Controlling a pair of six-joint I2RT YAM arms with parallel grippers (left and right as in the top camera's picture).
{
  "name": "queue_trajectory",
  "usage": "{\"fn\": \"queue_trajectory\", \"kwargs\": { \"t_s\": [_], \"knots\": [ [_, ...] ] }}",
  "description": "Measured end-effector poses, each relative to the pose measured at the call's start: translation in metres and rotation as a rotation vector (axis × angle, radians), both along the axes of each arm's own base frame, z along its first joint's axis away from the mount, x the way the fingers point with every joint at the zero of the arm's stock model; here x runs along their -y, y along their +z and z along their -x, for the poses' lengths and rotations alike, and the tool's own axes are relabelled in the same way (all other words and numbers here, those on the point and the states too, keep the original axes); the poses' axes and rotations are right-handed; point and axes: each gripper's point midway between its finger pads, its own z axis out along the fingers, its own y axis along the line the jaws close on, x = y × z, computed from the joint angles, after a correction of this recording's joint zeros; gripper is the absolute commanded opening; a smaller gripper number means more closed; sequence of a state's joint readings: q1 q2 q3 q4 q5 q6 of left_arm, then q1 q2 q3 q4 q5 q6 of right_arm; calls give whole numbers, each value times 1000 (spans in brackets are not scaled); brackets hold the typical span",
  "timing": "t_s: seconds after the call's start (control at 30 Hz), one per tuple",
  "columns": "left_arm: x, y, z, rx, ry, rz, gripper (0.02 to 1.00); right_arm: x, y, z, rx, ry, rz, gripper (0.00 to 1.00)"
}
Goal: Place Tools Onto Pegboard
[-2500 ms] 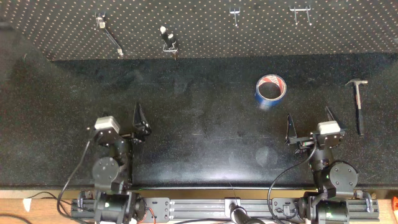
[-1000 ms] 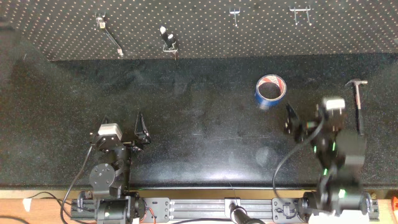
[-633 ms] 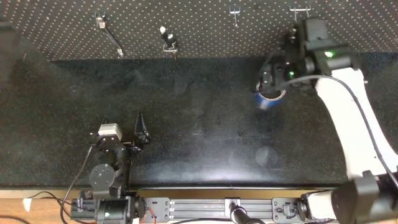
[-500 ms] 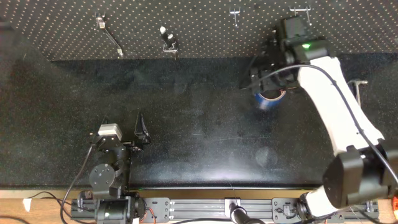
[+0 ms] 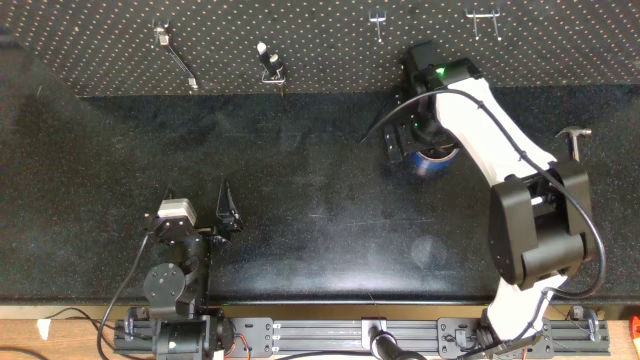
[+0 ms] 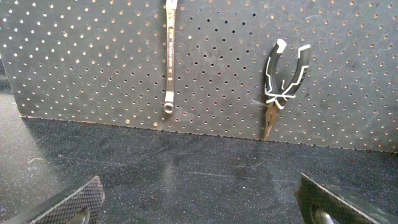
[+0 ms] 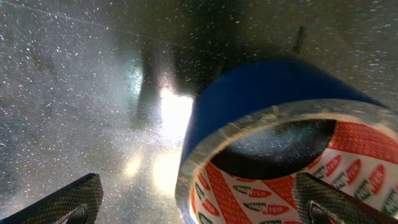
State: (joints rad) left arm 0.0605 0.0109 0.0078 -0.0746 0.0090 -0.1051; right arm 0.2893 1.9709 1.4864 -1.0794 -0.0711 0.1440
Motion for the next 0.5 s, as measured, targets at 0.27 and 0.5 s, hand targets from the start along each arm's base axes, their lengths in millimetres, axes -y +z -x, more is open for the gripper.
{"fn": "queue_trajectory", "kwargs": {
  "t_s": [0.27, 0.5],
  "knots": [
    [0, 0, 0, 0, 0, 0, 996, -1, -13, -14, 21, 1, 16, 404],
    [0, 0, 0, 0, 0, 0, 996, -1, 9, -25, 105, -1, 8, 75]
  ]
}}
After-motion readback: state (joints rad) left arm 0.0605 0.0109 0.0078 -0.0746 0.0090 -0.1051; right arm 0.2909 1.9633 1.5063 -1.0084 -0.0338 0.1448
